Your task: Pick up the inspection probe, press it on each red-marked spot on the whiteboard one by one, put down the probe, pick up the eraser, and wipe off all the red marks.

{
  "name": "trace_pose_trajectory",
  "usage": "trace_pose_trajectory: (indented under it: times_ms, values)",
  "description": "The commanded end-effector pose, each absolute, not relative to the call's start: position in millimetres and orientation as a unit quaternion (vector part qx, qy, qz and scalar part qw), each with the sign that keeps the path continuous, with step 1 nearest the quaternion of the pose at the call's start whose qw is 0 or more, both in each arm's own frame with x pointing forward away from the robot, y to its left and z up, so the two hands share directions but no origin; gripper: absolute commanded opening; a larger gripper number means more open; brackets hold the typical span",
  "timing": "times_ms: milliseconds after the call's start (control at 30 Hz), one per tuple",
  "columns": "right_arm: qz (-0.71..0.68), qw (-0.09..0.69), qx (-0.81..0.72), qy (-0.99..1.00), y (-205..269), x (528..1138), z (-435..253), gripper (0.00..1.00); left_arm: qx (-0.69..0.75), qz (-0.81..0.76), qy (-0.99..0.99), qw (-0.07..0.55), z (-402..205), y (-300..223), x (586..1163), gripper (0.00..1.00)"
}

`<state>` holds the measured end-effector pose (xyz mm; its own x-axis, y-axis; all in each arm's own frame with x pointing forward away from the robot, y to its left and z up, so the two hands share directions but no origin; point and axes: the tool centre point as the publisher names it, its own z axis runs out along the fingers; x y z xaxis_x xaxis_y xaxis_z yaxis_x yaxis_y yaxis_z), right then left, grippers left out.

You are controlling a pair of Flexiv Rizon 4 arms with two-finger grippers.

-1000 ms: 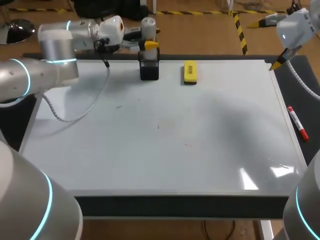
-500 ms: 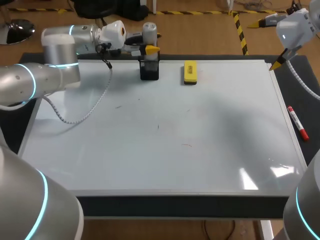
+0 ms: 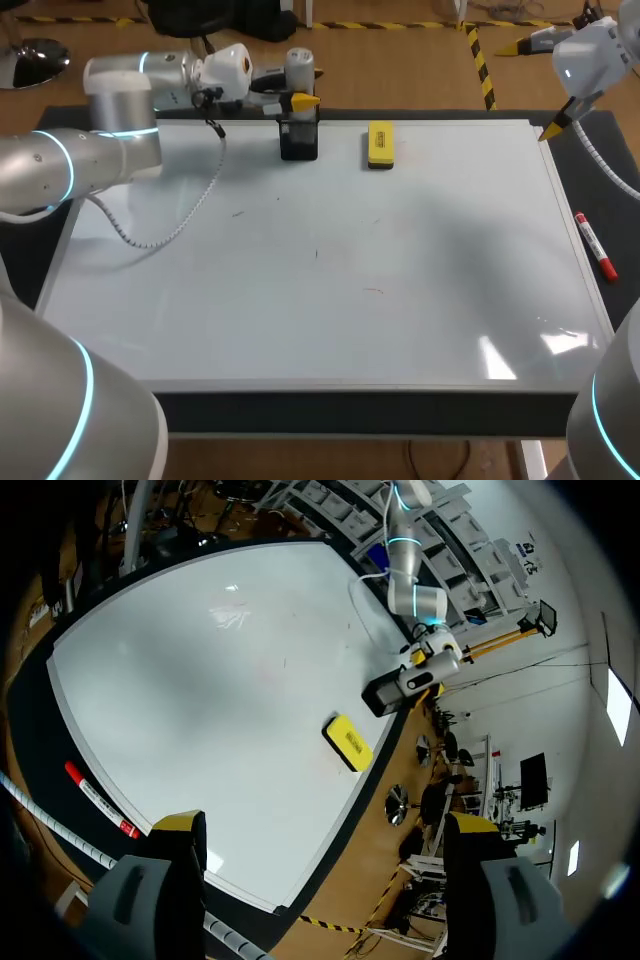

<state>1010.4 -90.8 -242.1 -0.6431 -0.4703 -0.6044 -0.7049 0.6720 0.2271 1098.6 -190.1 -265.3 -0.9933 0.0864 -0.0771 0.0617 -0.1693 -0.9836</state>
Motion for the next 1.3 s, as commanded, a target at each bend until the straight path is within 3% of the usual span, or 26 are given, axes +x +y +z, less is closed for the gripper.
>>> trace_pose_trajectory:
  times_ms: [33, 567, 700, 733, 767, 800, 1300]
  values:
    - [0.227, 0.256, -0.336, 0.877, -91.2, 1011.0, -241.8, 1.00, -0.057, 0.763, -0.644, 0.008, -268.6, -191.9, 1099.7, 0.00]
    - [0.227, 0.256, -0.336, 0.877, -91.2, 1011.0, -241.8, 1.00, -0.049, 0.759, -0.649, 0.006, -273.0, -193.1, 1101.8, 0.00]
    - [0.227, 0.256, -0.336, 0.877, -91.2, 1011.0, -241.8, 1.00, -0.049, 0.759, -0.650, 0.005, -272.5, -192.8, 1101.5, 0.47]
    - [0.227, 0.256, -0.336, 0.877, -91.2, 1011.0, -241.8, 1.00, -0.048, 0.758, -0.650, 0.005, -272.2, -192.7, 1101.3, 0.67]
    - [0.227, 0.256, -0.336, 0.877, -91.2, 1011.0, -241.8, 1.00, -0.048, 0.758, -0.650, 0.004, -271.9, -192.6, 1101.0, 0.96]
    - [0.227, 0.256, -0.336, 0.877, -91.2, 1011.0, -241.8, 1.00, -0.049, 0.758, -0.650, 0.004, -271.7, -192.5, 1100.9, 1.00]
    - [0.227, 0.256, -0.336, 0.877, -91.2, 1011.0, -241.8, 1.00, -0.022, 0.736, -0.676, -0.014, -257.1, -189.2, 1096.2, 1.00]
